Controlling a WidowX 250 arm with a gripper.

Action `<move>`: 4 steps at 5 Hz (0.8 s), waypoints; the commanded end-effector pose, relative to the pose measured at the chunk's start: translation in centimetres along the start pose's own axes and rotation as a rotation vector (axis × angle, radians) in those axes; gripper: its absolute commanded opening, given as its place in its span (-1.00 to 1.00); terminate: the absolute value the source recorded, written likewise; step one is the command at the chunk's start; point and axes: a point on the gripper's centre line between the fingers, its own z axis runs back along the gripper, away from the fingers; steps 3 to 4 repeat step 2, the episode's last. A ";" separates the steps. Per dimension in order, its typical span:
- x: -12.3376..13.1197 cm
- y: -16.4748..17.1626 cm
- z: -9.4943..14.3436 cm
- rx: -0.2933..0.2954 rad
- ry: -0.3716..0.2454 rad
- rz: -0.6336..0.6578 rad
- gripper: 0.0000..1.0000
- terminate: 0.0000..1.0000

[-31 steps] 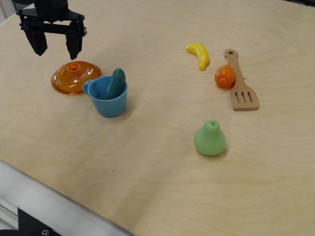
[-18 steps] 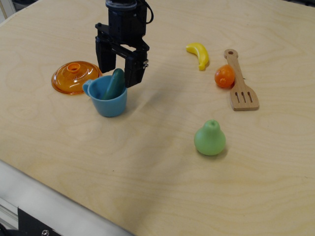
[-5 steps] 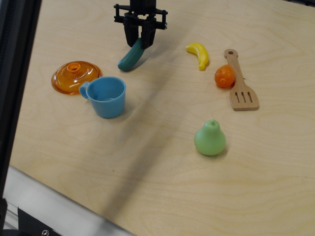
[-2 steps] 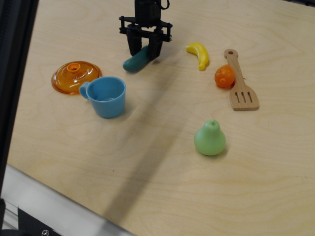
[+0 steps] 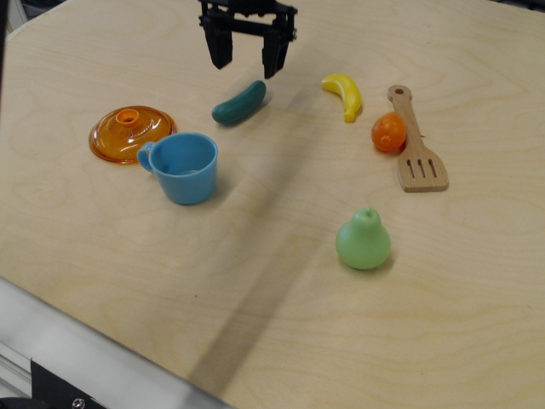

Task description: Take cucumber out of cup

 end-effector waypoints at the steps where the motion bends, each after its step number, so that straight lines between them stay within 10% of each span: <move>1: -1.7 1.1 5.7 0.010 -0.135 -0.003 1.00 -1.00; 2: -1.7 1.1 5.7 0.010 -0.135 -0.003 1.00 1.00; 4: -1.7 1.1 5.7 0.010 -0.135 -0.003 1.00 1.00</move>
